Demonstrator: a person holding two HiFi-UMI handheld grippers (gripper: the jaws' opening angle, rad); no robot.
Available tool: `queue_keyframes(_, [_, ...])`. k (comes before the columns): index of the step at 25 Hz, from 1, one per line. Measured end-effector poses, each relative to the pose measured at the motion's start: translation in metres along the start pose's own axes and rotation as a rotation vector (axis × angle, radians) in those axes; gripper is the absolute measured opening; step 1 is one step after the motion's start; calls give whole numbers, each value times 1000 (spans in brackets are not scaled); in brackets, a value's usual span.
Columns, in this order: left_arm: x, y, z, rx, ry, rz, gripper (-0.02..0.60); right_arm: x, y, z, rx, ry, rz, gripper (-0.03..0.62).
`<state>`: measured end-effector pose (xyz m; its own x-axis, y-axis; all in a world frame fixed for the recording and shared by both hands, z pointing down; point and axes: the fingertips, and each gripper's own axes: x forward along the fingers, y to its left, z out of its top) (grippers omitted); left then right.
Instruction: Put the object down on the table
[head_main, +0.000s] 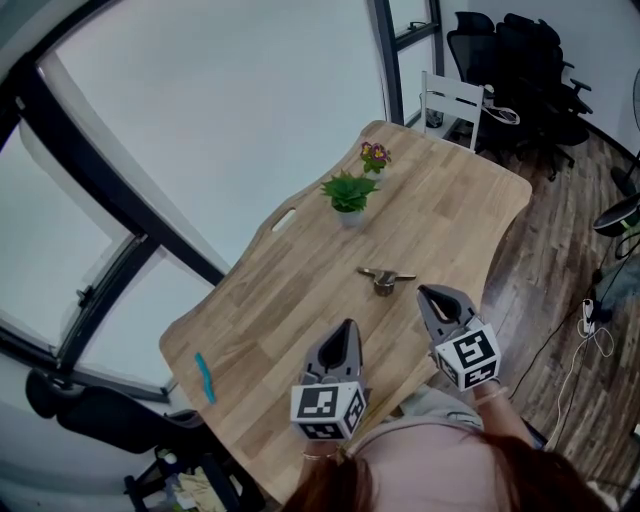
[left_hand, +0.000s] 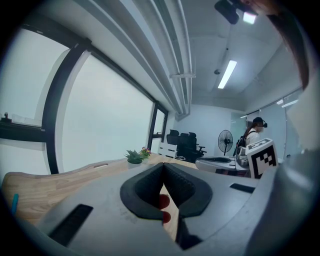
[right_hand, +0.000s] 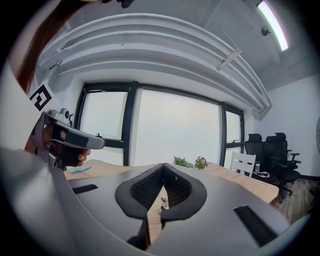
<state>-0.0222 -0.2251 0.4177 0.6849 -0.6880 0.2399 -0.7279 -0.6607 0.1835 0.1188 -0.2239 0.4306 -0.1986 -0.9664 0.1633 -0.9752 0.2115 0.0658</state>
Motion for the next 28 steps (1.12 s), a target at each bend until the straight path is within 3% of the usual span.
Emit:
queue_keyframes(8, [3,-1,0,-2,-2,-13,2,-5,-4,3,28,-4,-10,0])
queue_keyframes(16, [11,2,-3,1,4,1,2,-6,-16,0,139,4,-39,0])
queue_keyframes(28, [30,-2,-3,-6,9,13,2,-1,-27,0,118,23,-38,0])
